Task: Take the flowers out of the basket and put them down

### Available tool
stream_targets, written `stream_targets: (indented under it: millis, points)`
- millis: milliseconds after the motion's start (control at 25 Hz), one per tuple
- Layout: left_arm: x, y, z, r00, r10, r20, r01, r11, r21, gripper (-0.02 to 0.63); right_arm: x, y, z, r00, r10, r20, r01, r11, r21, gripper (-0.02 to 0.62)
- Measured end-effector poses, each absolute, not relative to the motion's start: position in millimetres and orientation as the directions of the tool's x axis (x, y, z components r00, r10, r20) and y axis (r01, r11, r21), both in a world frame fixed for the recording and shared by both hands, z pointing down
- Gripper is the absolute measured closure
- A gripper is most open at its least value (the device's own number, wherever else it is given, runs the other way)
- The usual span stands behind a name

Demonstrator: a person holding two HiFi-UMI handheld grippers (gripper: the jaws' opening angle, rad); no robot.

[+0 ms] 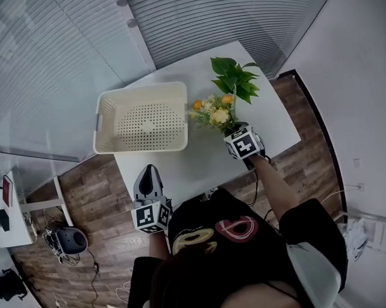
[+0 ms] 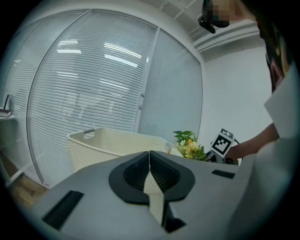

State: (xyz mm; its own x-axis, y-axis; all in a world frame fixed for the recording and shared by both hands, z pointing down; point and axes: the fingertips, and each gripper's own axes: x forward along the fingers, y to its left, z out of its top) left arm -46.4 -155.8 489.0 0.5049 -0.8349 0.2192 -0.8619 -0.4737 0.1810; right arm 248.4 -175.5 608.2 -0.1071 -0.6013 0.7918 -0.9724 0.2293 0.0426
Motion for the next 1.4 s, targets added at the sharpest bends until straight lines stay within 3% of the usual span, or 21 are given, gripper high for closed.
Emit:
stream_targets:
  millis: [840,1400]
  points:
    - [-61.8,-146.6,499.6,0.434,-0.863,0.259,-0.9,-0.402,0.17,0.588,257.5,-176.7,656.3,-0.112,-0.54,0.834,-0.984,0.177,-0.018,0.532]
    - [-66.9,-141.0,502.0,0.412,-0.872,0.266,-0.91,-0.38,0.163,0.588,251.5,-173.6,660.2,-0.173,-0.538,0.825,-0.981,0.169,-0.096,0.441]
